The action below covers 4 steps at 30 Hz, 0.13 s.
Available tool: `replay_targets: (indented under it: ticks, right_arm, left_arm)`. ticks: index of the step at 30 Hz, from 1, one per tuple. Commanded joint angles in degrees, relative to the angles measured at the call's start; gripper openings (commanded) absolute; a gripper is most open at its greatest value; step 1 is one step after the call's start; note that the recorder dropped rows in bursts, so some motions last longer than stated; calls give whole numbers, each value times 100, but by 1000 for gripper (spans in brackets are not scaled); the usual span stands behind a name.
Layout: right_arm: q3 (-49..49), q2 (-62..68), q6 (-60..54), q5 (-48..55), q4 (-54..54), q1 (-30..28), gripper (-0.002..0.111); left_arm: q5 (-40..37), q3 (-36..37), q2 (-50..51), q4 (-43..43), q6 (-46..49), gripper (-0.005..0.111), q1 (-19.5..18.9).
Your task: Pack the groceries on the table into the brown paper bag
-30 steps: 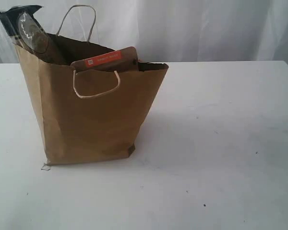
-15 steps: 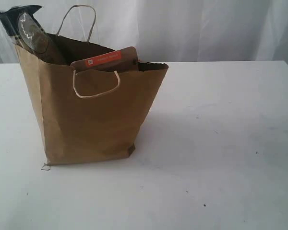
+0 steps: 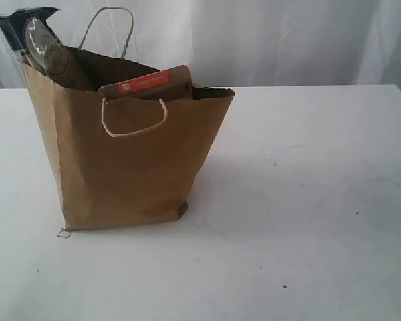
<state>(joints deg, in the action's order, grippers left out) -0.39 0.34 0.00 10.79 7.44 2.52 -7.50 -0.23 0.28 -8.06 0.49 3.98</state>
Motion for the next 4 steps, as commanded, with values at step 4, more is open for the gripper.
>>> replay_targets:
  ticks: [4]
  right_arm:
    - [39, -34, 0, -9, -10, -23, 0]
  left_arm:
    - [-28, 23, -28, -37, -49, 0, -14]
